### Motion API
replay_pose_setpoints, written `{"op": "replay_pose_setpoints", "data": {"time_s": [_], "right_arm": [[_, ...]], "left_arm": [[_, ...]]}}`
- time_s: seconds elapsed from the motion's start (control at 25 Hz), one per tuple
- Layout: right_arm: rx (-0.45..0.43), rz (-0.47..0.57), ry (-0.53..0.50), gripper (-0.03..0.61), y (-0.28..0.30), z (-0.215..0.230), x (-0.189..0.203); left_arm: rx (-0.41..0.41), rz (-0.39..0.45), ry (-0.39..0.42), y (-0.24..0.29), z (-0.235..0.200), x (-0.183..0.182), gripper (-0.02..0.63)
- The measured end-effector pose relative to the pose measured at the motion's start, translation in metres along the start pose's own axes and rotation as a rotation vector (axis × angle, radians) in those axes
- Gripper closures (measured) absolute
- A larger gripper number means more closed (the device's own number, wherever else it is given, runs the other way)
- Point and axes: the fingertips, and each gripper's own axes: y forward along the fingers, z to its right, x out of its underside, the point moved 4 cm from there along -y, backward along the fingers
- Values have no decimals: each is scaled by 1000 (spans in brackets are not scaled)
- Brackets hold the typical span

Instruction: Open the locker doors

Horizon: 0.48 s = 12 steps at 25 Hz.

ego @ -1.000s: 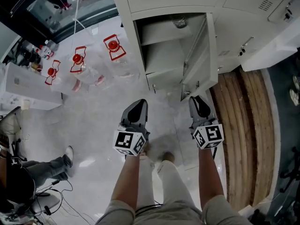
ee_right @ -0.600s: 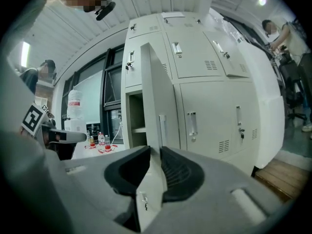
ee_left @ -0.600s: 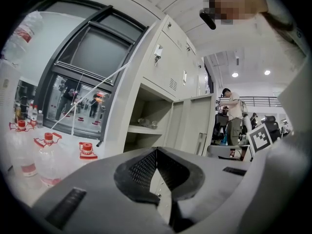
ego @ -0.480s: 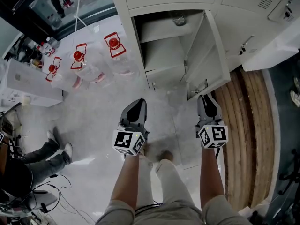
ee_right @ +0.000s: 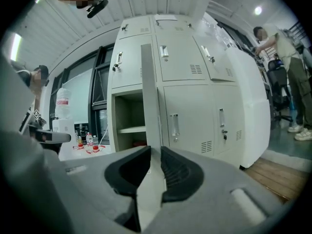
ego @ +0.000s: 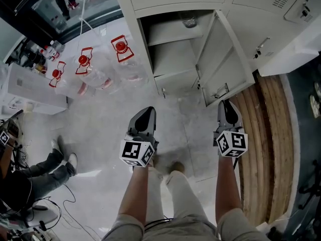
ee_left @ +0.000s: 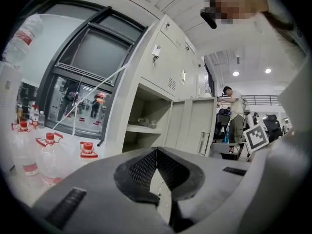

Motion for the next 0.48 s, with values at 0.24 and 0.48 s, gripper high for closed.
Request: {"op": "replay_pose_setpoints", "data": {"time_s": [0.24, 0.48], "right_arm": [[62, 0, 10, 543, 0, 19, -2], [77, 13, -2, 555, -6, 22, -9]], "left_arm": [[-2, -5, 4, 1, 2, 2, 615], [-5, 1, 2, 0, 1, -1, 615]]}}
